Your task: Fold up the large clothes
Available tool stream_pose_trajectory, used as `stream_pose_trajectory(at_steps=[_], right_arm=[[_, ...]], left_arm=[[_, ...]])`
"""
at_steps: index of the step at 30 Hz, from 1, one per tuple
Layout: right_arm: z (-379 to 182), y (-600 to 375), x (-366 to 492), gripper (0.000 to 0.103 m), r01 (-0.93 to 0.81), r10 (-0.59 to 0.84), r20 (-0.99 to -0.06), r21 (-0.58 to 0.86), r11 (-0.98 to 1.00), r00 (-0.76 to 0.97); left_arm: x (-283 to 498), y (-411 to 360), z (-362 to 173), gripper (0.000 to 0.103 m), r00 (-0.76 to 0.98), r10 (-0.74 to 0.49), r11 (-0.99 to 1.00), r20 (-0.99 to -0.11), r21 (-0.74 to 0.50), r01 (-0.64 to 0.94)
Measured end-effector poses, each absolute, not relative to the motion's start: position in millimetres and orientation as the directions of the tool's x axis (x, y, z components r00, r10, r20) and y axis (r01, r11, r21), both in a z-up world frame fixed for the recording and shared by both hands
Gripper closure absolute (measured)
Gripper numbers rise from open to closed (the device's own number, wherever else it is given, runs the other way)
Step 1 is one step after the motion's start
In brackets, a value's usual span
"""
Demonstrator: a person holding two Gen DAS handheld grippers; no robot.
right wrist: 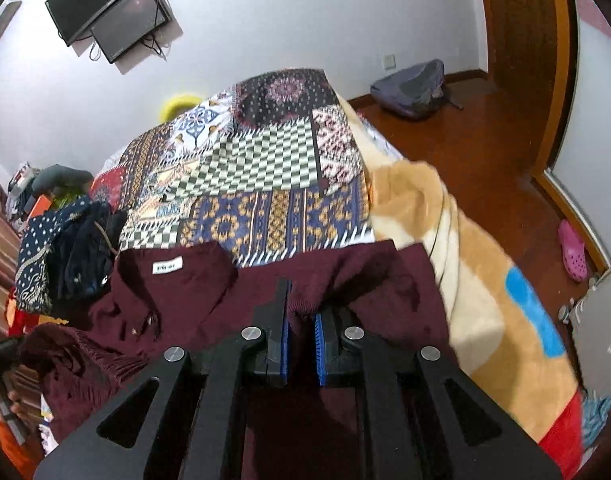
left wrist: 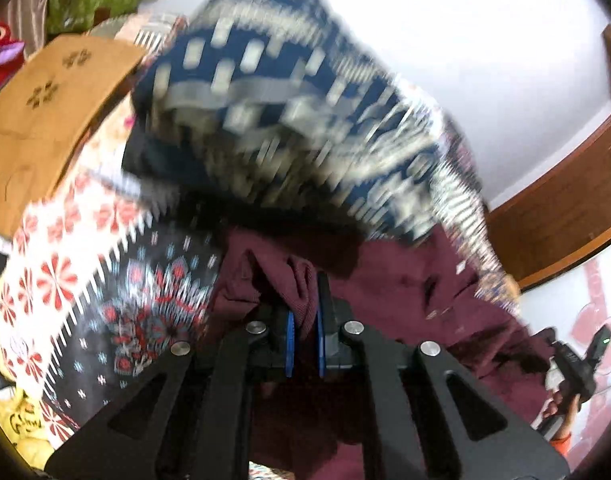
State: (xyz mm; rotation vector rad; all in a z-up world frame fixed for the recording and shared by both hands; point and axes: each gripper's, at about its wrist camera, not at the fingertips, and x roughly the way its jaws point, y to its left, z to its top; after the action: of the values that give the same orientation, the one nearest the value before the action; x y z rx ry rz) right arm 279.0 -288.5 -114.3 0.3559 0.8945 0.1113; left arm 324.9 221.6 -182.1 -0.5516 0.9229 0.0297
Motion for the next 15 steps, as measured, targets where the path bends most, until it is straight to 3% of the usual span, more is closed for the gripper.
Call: stream_pose_trajectory(at_steps=[4,9,15], right_arm=[[-125.9,-286.0,294.5,0.094,0.071,0.21,-0.761,0.319,0.945,0.614],[-149.8,-285.0,311.2,0.095,0.098,0.199,-0.812,0.299,0.949,0.548],[-130.0,-273.1,300.6,0.088,0.009,0.16,-0.822,0.197,0.98,0.546]], left_arm=[[339.5,211.0,-176.1,0.096,0.63,-0.135,0.899,-0.765,-0.362,-0.247],[359.6,206.0,-219.3,0.095,0.545,-0.1,0.886,-0.832,-0.323,-0.332],[362.9,201.7,-238.8,0.094,0.465,-0.1,0.9,-0.88,-0.279,-0.335]])
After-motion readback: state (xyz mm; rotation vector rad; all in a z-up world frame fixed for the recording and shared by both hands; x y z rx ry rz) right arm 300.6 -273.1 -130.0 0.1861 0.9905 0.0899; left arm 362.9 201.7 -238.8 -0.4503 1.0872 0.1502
